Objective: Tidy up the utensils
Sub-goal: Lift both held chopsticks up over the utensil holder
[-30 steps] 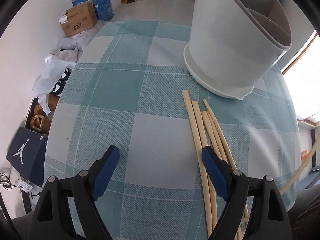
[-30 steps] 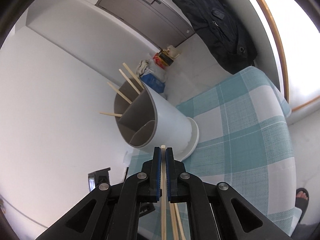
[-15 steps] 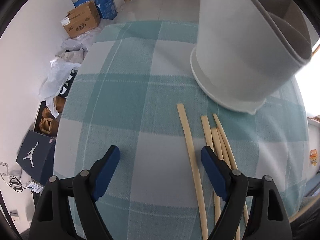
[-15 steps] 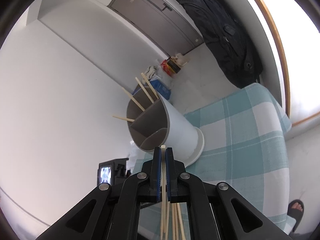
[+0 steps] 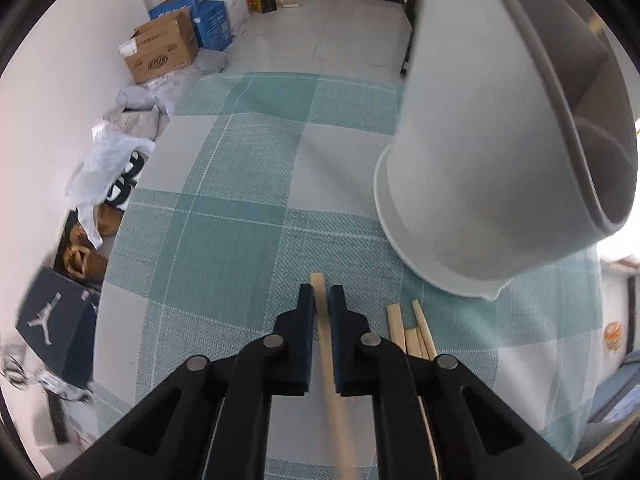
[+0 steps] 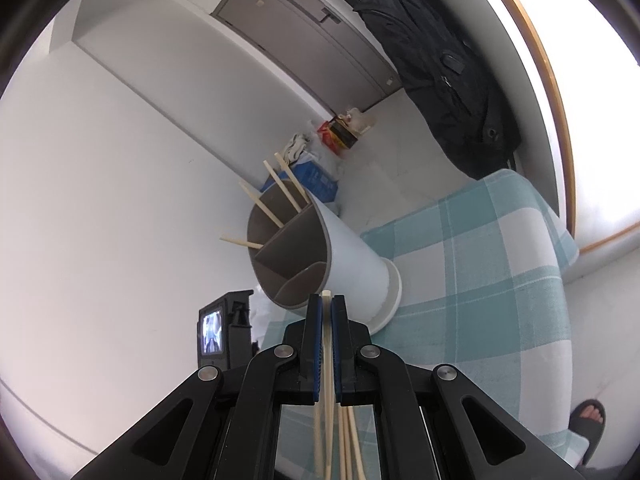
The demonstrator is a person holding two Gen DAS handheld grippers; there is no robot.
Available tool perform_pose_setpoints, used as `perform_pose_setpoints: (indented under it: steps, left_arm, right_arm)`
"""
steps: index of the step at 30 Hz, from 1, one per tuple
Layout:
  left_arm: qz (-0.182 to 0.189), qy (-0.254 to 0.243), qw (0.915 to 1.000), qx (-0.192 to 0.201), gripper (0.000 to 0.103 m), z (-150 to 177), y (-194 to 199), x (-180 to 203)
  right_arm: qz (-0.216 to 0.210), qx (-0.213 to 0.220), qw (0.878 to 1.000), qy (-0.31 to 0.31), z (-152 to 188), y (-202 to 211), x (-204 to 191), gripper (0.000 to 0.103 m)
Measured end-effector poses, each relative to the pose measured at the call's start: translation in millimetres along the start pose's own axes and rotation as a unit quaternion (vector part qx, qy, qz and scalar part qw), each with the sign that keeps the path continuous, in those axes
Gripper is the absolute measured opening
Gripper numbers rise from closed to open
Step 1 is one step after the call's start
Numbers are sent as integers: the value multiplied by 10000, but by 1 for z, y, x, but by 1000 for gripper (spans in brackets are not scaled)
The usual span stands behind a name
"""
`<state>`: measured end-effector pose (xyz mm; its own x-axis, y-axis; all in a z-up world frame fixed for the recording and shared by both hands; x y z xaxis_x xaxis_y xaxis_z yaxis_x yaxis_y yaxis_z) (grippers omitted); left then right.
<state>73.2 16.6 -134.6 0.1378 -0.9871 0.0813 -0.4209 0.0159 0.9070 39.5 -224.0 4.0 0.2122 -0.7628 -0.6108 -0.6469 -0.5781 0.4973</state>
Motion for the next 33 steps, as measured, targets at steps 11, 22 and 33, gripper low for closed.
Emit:
perform_pose_setpoints:
  steps: [11, 22, 33]
  left_arm:
    - [674, 466, 9914, 1025, 3, -1, 54, -6]
    - [931, 309, 9766, 1913, 2, 13, 105, -8]
    - [1169, 343, 9631, 2400, 2, 18, 132, -20]
  right_arm:
    - [184, 59, 9991, 371, 5, -7, -9, 4]
    - [291, 214, 9957, 856, 20, -3, -28, 4]
    - [148, 501, 9843, 1687, 38, 7, -67, 4]
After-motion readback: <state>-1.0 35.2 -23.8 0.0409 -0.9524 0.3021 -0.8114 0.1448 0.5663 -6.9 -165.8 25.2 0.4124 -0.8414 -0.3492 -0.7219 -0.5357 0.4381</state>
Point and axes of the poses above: each gripper's, at about its wrist camera, not at the fingertips, and y roughly against the way its jaws point, x to its right, z to its underside, the point moved 2 cm from there along -y, roughly the way its jaws point, and after that the axes turned 4 degrees about x, right-handed, at the moved point
